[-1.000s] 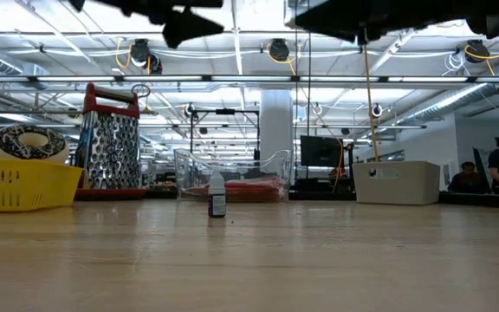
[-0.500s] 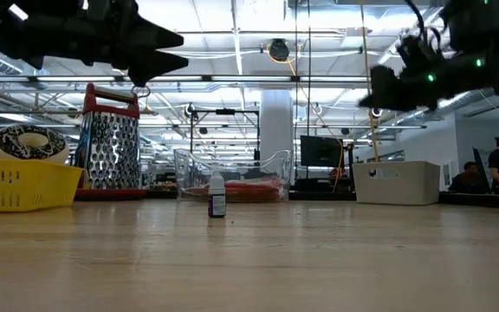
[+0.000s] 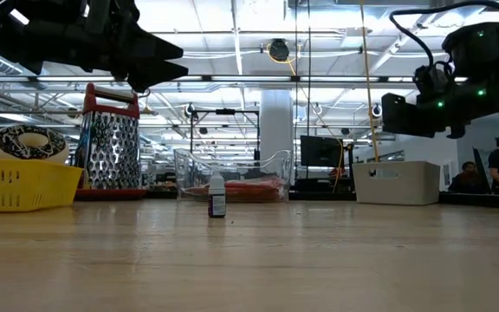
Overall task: Pick & Place Food Item
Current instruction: Put the green food coloring bottle into the white bin
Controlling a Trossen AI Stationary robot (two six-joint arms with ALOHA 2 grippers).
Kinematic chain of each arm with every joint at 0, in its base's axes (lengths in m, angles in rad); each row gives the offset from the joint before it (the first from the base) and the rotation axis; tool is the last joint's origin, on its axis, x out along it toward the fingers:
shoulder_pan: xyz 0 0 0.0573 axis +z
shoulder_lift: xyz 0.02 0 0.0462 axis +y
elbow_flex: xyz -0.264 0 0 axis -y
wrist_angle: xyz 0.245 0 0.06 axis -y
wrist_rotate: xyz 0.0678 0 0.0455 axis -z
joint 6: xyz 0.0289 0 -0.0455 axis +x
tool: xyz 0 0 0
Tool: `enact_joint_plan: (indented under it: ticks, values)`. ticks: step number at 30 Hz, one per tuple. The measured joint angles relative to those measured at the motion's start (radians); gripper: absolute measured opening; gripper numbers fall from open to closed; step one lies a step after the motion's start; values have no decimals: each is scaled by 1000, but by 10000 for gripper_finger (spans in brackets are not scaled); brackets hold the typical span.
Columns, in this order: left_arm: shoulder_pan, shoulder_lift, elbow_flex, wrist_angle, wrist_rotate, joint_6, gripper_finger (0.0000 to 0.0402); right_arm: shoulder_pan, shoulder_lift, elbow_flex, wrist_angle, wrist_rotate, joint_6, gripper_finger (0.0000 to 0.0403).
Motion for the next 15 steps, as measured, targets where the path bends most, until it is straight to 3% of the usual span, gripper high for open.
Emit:
enact_joint_plan:
  ticks: [15]
  values:
    - [0, 0, 0, -1, 0, 51, 283, -20, 0, -2, -2, 0, 1, 111]
